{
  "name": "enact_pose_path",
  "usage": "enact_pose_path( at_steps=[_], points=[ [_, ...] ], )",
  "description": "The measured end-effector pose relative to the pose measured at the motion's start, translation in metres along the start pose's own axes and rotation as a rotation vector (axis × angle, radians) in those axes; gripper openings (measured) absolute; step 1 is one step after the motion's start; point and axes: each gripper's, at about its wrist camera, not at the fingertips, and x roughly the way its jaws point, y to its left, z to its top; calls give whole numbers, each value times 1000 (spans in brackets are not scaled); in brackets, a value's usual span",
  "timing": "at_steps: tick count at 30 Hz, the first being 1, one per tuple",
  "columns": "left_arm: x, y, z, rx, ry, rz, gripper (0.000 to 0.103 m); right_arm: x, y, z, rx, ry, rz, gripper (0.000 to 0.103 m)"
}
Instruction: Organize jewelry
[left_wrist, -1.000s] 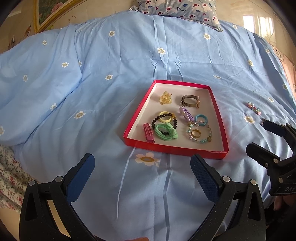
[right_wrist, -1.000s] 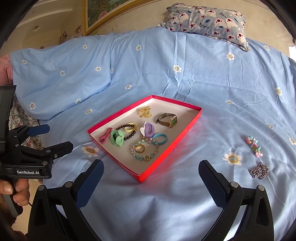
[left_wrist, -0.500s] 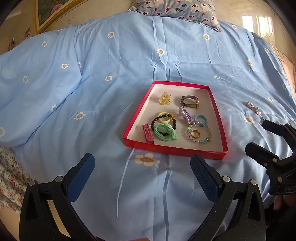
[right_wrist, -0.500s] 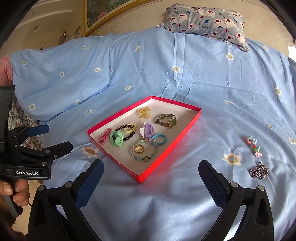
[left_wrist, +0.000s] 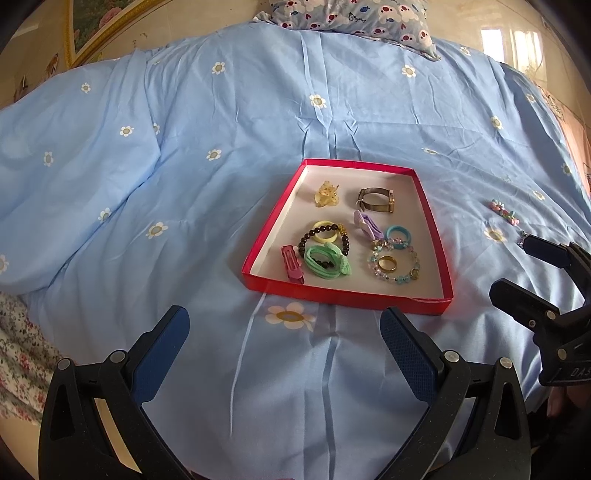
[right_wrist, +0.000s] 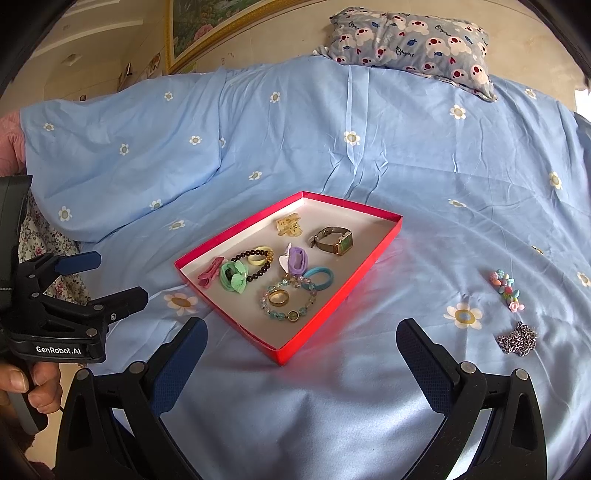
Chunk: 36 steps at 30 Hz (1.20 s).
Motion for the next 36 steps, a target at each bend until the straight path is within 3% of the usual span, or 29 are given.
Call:
enact_pose_path(
  at_steps=[36],
  points=[
    [5, -7, -2, 10, -1, -10, 103, 0, 0, -2, 5, 9, 3, 103]
  ],
)
